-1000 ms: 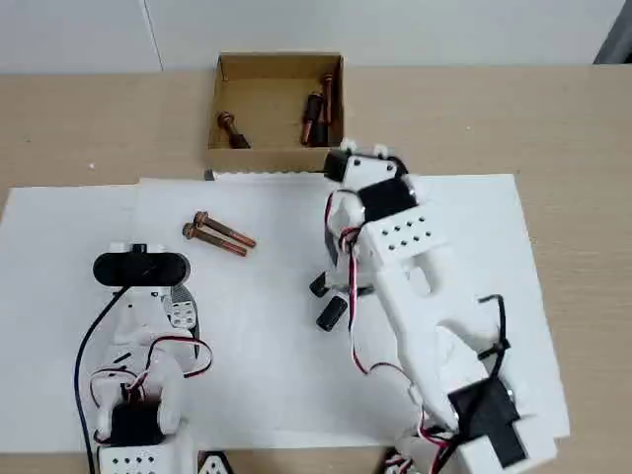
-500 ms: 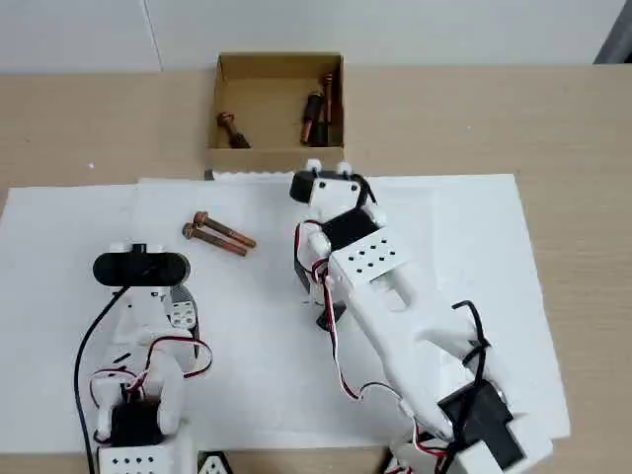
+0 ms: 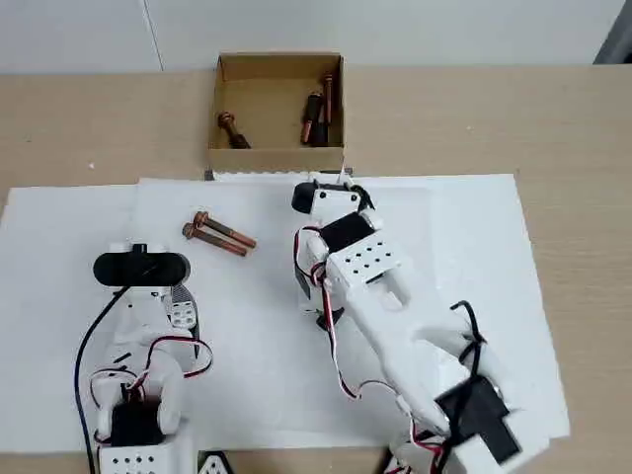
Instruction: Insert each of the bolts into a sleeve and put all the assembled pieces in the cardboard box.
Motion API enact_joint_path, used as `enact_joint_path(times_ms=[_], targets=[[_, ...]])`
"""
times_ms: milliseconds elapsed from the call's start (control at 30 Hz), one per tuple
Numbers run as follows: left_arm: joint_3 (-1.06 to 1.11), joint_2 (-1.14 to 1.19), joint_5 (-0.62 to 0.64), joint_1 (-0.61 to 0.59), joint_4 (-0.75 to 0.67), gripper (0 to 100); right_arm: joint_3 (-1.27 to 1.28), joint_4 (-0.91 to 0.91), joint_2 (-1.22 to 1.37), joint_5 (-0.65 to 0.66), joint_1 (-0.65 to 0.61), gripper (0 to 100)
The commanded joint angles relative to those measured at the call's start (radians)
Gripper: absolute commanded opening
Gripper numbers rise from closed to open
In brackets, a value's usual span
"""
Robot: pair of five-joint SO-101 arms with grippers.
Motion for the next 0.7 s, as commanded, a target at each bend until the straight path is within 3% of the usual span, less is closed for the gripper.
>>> enact_joint_path(times_ms=[0, 667], targets=[[-0.005, -0.009, -0.008, -0.003, 0.003, 1, -0.011, -0.024, 0.03, -0.011, -0.005, 12.9], [-0.005, -0.009, -0.008, -0.006, 0.003, 1, -0.011, -0.114, 0.137, -0.009, -0.042, 12.5]])
